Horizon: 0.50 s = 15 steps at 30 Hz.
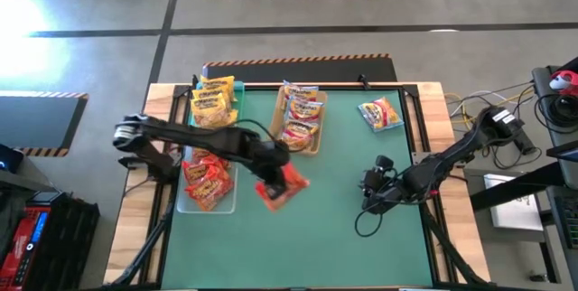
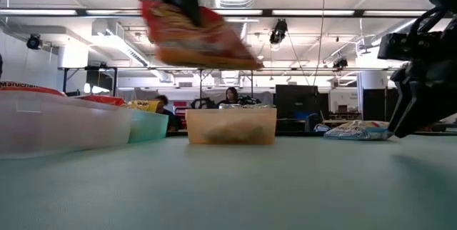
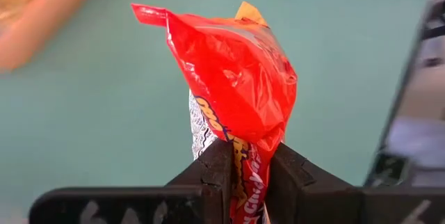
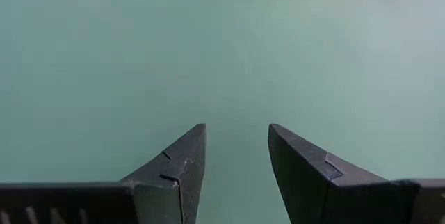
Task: Sort Maruchan noodles
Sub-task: Put the orange noodle pack into the white bin
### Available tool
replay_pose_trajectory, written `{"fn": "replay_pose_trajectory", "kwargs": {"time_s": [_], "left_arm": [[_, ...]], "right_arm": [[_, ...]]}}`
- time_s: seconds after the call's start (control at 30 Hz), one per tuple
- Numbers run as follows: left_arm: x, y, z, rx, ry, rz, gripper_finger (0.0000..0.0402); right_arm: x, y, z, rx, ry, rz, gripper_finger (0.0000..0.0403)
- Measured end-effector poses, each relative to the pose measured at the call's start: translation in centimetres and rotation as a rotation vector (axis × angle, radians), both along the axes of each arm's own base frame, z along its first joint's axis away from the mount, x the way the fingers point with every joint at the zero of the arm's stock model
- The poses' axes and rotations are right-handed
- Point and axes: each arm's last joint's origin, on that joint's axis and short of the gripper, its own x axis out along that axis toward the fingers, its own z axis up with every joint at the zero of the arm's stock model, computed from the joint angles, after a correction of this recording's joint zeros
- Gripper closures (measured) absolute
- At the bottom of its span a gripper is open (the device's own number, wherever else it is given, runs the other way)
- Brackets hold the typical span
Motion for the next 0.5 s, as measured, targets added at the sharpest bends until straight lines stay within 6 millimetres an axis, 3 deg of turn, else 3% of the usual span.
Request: {"fn": "replay_pose_trajectory", "kwargs": {"time_s": [0.33,0.5], "left_arm": [[-8.7,0.8,2.9,0.109,0.418,-0.035,0.0362],[-10.3,0.6,3.0,0.128,0.472,-0.085,0.0362]], "right_arm": [[0.3,0.1,-0.2,0.0,-0.007,0.011,0.0255],[0.3,0.2,-0.2,0.0,-0.008,0.012,0.0255]]}}
